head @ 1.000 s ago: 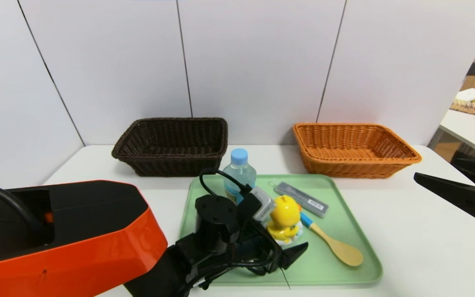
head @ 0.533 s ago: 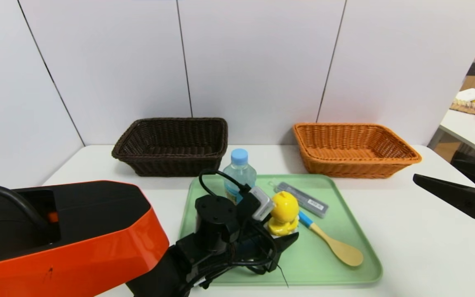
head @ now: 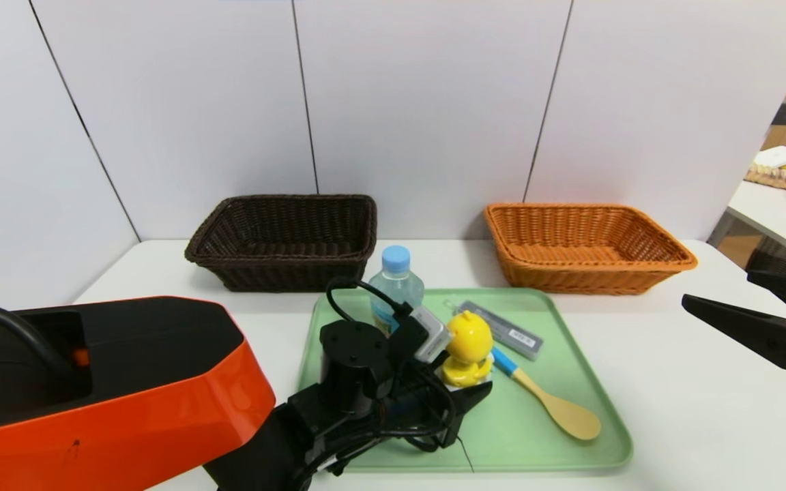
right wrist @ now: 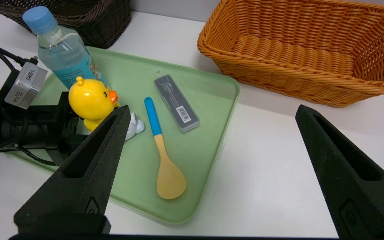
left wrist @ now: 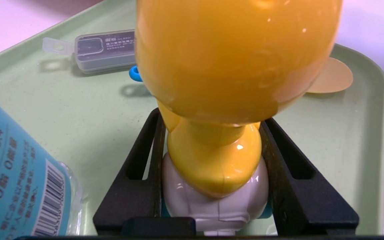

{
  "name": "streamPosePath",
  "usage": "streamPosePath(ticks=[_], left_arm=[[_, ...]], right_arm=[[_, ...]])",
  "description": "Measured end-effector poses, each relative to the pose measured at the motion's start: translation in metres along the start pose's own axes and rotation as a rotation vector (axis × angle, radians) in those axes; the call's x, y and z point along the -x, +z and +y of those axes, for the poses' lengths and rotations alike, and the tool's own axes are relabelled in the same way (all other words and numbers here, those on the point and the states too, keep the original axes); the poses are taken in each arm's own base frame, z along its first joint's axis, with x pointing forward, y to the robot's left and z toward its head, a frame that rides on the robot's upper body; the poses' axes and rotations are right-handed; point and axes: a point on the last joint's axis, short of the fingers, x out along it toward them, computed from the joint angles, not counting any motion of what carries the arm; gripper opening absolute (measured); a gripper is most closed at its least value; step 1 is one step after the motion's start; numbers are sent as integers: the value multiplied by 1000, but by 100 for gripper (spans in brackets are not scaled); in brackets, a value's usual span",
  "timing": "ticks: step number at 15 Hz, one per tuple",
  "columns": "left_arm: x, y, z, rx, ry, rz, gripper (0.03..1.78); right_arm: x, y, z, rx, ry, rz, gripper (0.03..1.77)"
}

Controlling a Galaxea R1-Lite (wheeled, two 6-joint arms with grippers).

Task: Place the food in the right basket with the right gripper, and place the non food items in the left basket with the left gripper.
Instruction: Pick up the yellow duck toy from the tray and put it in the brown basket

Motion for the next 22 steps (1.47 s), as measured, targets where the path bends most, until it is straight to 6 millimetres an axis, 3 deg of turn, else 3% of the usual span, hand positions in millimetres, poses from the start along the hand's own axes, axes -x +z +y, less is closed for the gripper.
streamPosePath(ticks=[3,4,5,15,19,22], left_arm=[[2,6,0,-2,2,-13,86],[2,9,-1,-4,1,-22,73],[4,13,-2,-7,0,-32,71],[14,45,-25,-29,-43,-98,71],[26,83,-41,-40,-54,-147,71],[41,136,-50,-45,-67,-181,71]], right_arm=[[1,-2,0,-1,0,4,171],[1,-2,0,-1,0,5,171],[1,-3,0,-1,0,6,171],[6,-9,1,-3,-2,10,171],[10,-13,2,-4,-9,16,171],[11,-13,2,-1,-14,15,171]])
